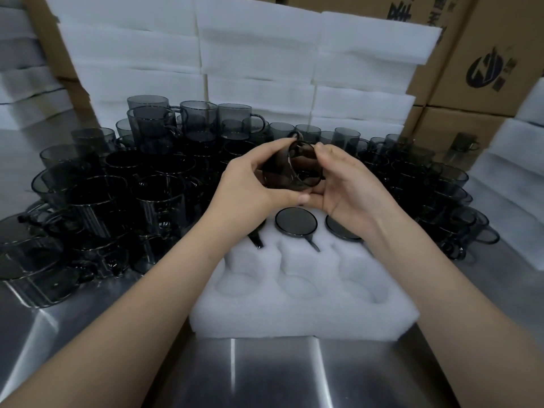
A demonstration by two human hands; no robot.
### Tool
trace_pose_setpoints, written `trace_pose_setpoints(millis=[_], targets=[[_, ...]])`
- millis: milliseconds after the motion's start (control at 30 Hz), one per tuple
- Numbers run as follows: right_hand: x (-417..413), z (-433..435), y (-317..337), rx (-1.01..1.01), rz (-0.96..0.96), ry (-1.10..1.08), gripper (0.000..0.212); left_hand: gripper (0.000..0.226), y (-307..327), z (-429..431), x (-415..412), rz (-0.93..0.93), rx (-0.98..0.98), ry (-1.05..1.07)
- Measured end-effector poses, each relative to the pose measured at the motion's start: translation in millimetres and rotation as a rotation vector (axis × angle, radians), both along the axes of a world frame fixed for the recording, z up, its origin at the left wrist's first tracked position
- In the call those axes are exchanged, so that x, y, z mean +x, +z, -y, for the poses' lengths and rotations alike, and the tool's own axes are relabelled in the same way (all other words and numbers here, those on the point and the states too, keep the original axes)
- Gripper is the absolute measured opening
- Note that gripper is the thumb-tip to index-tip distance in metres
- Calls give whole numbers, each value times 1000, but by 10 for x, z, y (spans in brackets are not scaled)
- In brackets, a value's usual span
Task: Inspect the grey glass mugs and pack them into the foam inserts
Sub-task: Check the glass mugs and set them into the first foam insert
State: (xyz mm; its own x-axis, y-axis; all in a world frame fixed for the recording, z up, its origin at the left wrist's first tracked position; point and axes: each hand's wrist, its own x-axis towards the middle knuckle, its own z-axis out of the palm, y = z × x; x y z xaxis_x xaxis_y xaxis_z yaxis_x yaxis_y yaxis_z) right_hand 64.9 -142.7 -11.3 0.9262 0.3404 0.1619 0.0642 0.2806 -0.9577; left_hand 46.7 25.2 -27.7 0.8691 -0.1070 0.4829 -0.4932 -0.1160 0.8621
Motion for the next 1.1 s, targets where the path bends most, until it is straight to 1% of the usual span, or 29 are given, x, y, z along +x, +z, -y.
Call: trace_pose_setpoints(millis=[33, 100, 200, 333, 467, 533, 633, 700, 767, 800, 833, 933, 967, 1033, 1100], targets=[[2, 6, -12, 16, 0, 33, 20, 70, 3, -7, 0, 2, -19, 0], [-1, 22, -25, 30, 3, 95, 36, 66, 3, -19, -3, 6, -54, 5], [-4, 29, -44, 30, 57, 147, 41, 62, 2, -23, -14, -4, -85, 15], [-1, -27, -59, -15, 93, 36, 39, 62, -31, 3, -16, -20, -81, 13], [18, -40, -35, -128, 106, -97, 38, 58, -26, 25, -32, 38, 27, -56], [23, -31, -29, -123, 130, -97, 33, 60, -15, 22, -44, 43, 46, -108], [14, -8, -27, -1, 83, -55, 22, 68, -15, 24, -59, 30, 31, -146], [12, 6, -31, 71, 38, -21, 18, 85, -10, 25, -58, -23, 36, -181], [22, 2, -41, 51, 65, -19, 18, 97, 6, 20, -53, -98, 29, -199], [28, -5, -47, 20, 89, -29, 16, 96, 18, 20, -54, -117, 27, -174], [33, -17, -49, -3, 106, -35, 14, 89, 27, 19, -55, -124, 15, -137], [48, -40, -55, 5, 121, -23, 18, 51, 19, 30, -44, -76, -40, -58], [46, -40, -54, 33, 120, -5, 18, 46, 10, 32, -42, -52, -34, -38], [42, -34, -50, 70, 129, 30, 21, 47, -1, 33, -40, -3, -21, -23], [46, -27, -48, 26, 125, 47, 27, 51, 0, 35, -50, 41, 0, -13]])
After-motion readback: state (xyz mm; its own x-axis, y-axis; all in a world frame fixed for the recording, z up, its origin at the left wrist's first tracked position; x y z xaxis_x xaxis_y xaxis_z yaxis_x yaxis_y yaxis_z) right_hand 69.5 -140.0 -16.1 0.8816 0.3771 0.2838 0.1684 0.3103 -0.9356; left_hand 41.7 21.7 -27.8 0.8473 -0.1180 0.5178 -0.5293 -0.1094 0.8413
